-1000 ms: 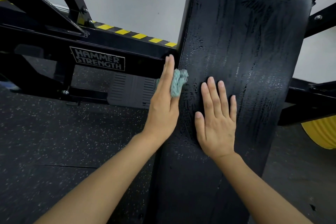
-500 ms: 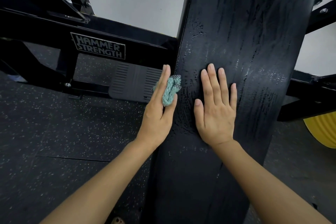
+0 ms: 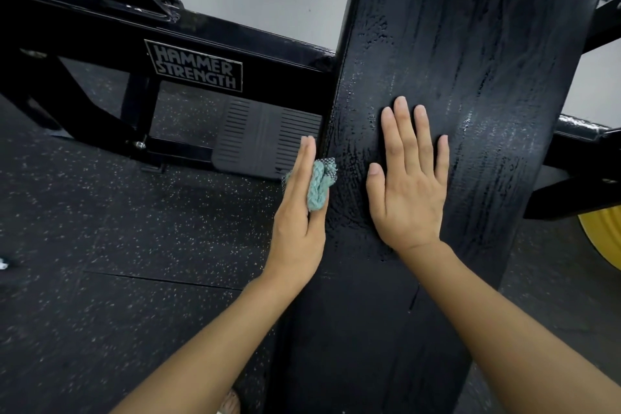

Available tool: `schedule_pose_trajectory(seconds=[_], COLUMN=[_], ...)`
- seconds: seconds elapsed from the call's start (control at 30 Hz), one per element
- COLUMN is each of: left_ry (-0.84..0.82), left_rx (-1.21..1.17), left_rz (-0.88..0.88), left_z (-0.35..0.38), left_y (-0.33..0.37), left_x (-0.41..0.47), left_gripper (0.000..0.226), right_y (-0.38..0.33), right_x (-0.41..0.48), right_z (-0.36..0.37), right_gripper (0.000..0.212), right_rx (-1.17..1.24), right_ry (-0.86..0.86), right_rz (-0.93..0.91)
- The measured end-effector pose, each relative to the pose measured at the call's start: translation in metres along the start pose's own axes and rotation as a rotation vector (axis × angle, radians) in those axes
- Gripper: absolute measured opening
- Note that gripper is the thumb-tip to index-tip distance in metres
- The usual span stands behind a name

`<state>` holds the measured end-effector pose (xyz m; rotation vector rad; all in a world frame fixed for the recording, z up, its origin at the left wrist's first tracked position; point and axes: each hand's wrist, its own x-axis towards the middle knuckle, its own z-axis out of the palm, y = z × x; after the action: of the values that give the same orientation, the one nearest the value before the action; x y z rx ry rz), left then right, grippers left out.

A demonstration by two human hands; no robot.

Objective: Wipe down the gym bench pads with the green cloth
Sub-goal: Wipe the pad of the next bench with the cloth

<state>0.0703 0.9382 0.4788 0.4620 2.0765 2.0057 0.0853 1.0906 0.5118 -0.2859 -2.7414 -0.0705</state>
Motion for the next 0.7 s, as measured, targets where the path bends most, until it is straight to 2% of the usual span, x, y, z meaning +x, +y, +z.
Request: schedule_pose_trajectory(seconds=[0.33, 0.5, 0.7], left_ry=[0.029, -0.011, -0.028], left_rx=[-0.010, 0.003, 0.010], left_rz=[0.031, 0.080, 0.038], left_z=[0.004, 0.001, -0.002], left_y=[0.032, 0.016, -0.002], left_x=[0.076, 0.052, 0.009], left_gripper=[0.062, 0.065, 0.066], right_y=[0.000, 0.000, -0.001], right_x=[0.000, -0.001, -0.001], right_z=[0.001, 0.003, 0.003], right_gripper=[0.058, 0.058, 0.058], right_rx=[-0.002, -0.009, -0.004], right_ry=[0.027, 0.039, 0.055], right_rz=[-0.005, 0.001, -0.001])
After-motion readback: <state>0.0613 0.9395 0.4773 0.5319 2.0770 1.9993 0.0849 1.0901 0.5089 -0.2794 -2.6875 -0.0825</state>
